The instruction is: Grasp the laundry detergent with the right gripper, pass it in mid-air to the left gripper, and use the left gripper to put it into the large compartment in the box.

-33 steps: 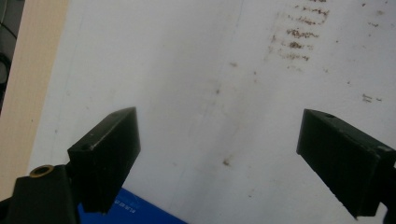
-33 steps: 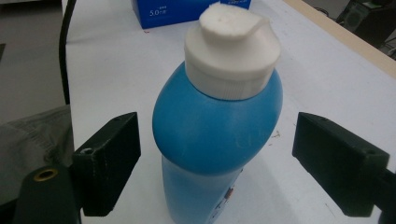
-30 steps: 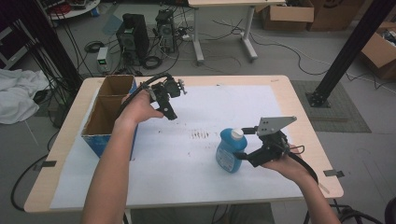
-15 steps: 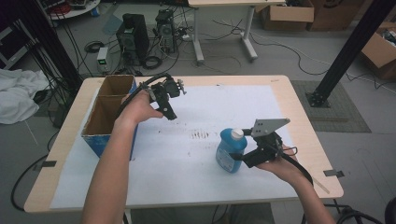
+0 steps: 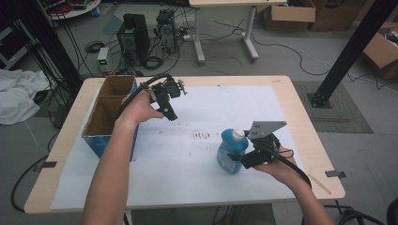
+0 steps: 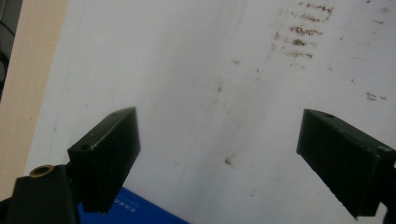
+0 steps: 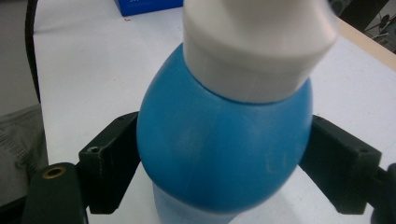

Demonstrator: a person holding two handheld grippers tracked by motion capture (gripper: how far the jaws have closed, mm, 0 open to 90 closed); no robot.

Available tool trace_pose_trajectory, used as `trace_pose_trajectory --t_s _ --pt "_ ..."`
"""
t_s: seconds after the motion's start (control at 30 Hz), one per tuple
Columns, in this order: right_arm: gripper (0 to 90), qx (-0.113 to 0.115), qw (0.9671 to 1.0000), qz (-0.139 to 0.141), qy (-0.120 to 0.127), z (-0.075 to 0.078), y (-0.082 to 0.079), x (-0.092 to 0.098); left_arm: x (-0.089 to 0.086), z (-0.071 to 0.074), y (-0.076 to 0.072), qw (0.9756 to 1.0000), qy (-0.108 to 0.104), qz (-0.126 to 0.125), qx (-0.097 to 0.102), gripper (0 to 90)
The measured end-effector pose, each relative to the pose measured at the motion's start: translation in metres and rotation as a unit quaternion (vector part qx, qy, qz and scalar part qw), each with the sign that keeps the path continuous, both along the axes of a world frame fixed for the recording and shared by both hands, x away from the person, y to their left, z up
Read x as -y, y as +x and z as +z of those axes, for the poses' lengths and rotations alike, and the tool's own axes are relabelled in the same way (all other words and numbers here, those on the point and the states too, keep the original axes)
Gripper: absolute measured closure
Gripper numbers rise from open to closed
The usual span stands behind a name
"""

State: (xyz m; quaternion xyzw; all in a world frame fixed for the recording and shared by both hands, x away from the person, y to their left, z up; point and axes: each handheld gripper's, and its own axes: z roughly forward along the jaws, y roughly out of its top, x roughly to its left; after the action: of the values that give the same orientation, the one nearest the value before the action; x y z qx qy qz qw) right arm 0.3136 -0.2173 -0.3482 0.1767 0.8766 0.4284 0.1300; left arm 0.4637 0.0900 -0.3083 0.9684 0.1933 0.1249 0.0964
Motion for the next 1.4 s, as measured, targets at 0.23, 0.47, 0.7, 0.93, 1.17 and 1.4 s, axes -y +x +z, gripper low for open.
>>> trace_pose_trajectory --t_s 0.23,0.47,0.7,0.93,1.17,1.4 --pt "23.5 -0.001 1.0000 -0.005 -0.005 -0.004 0.000 -0.003 0.000 -0.001 0.001 1.0000 0.001 -0.001 0.000 14.0" --pt "33.8 -0.002 0.9999 -0.011 -0.003 -0.008 0.001 -0.004 -0.001 -0.001 0.001 1.0000 0.000 -0.001 0.000 14.1" --pt "44.4 0.004 0.9997 -0.021 0.009 -0.007 0.004 0.008 -0.002 -0.002 0.001 1.0000 -0.001 0.000 -0.002 14.2" --pt "45.7 0.012 0.9999 -0.001 0.010 -0.008 0.006 0.009 -0.001 0.000 0.000 1.0000 -0.005 -0.004 0.001 14.5" --pt "45.9 -0.006 0.9994 0.027 0.021 -0.004 0.018 0.016 -0.003 0.004 -0.003 0.9999 -0.012 -0.011 0.001 14.5" --pt "45.9 -0.003 0.9987 0.037 0.033 0.009 0.028 0.018 -0.001 0.013 -0.007 0.9995 -0.018 -0.025 0.005 14.5"
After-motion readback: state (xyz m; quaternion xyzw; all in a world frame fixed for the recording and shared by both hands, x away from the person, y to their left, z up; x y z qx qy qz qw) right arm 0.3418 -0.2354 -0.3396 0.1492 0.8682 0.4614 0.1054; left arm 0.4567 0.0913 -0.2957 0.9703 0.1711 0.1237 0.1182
